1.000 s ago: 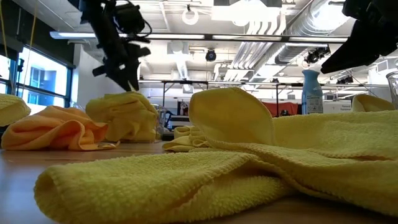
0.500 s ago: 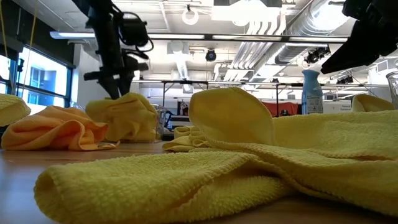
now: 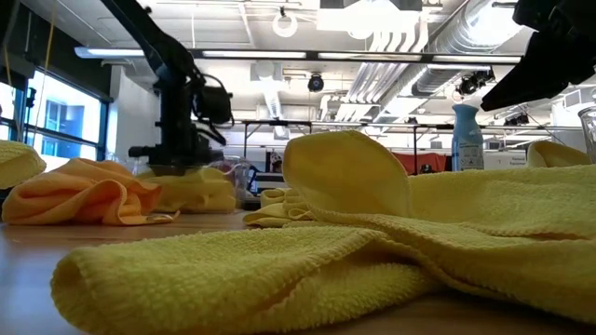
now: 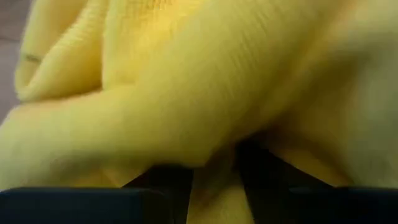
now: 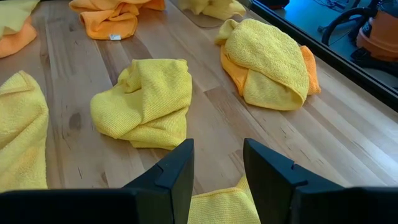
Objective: Sort microfiber towel by color & place in baskets
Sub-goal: Put the yellow towel into the top transparent bin
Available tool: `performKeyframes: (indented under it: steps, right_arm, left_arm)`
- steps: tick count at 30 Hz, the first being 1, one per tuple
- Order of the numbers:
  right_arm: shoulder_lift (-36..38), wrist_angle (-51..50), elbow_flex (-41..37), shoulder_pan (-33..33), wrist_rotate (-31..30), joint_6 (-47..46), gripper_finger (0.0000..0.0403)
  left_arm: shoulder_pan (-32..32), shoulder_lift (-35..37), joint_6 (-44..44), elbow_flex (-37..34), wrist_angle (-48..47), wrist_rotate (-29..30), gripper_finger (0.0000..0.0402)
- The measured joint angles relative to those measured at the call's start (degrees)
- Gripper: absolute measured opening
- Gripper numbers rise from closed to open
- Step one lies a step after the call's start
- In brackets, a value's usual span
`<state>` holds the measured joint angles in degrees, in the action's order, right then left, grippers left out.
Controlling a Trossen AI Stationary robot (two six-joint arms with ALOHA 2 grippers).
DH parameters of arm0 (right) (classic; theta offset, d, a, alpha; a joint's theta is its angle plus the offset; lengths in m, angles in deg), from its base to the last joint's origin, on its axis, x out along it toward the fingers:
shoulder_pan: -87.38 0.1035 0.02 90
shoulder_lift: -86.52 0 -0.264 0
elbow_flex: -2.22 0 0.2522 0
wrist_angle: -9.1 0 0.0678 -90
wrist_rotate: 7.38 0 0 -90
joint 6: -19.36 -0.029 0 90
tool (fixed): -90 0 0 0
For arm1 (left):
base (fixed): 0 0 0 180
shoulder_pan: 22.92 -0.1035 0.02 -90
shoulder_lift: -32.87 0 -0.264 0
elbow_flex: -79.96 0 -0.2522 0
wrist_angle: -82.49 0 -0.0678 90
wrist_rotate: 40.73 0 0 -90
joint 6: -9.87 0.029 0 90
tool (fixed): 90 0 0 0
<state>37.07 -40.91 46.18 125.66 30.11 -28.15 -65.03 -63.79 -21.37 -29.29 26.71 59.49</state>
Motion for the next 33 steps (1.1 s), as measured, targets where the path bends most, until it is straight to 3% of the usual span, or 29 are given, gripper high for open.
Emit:
performKeyframes:
  steps: [9, 22, 25, 28, 33]
  right_arm:
    - [0.0, 0.0, 0.0, 0.0, 0.0, 0.0, 0.0132]
    - [0.0, 0.0, 0.0, 0.0, 0.0, 0.0, 0.0132]
    - [0.0, 0.0, 0.0, 0.0, 0.0, 0.0, 0.0132]
    - [0.0, 0.0, 0.0, 0.0, -0.8, 0.0, 0.0132]
    - [0.0, 0.0, 0.0, 0.0, -2.5, 0.0, 0.0132]
  left_arm:
    - [0.0, -0.7, 0.0, 0.0, 0.4, -1.8, 0.0117]
    - [1.5, 14.7, -4.0, -0.1, -1.5, -1.9, 0.0117]
    - [1.8, 16.7, -4.6, -0.1, 0.3, 0.5, 0.0117]
    - [1.7, 16.5, -4.3, 0.0, 3.4, 3.5, 0.0117]
    - [-0.1, 11.6, -3.5, 0.0, 5.2, 3.7, 0.0117]
